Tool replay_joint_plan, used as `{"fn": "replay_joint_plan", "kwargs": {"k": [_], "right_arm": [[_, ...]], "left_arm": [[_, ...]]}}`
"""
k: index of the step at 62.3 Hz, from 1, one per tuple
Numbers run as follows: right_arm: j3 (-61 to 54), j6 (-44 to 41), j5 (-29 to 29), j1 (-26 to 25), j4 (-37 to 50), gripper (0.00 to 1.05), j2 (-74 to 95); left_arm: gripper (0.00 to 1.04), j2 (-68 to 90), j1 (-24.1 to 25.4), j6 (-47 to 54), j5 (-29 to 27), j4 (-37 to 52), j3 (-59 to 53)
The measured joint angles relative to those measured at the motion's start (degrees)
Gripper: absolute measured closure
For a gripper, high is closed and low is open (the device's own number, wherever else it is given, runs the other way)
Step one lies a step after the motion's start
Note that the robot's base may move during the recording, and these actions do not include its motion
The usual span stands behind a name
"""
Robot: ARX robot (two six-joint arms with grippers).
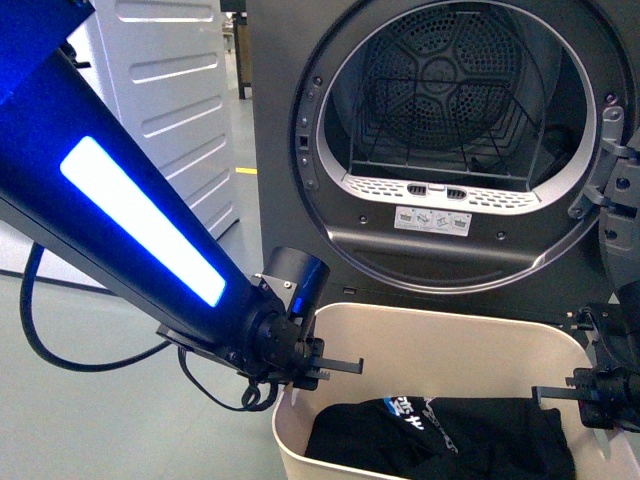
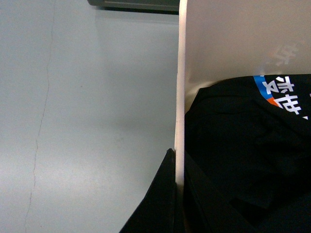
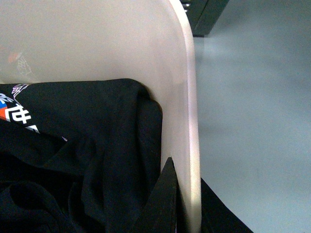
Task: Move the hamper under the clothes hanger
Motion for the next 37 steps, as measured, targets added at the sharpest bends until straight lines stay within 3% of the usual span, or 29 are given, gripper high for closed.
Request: {"fn": "replay_joint_plan", "kwargs": {"k": [37], "right_arm": [[-2.25,-0.22,-0.94,0.28,0.59,1.02,-4.07]], "left_arm": [[1.01,-6.88,0.52,0.0,0.13,0.04,-3.3]]}}
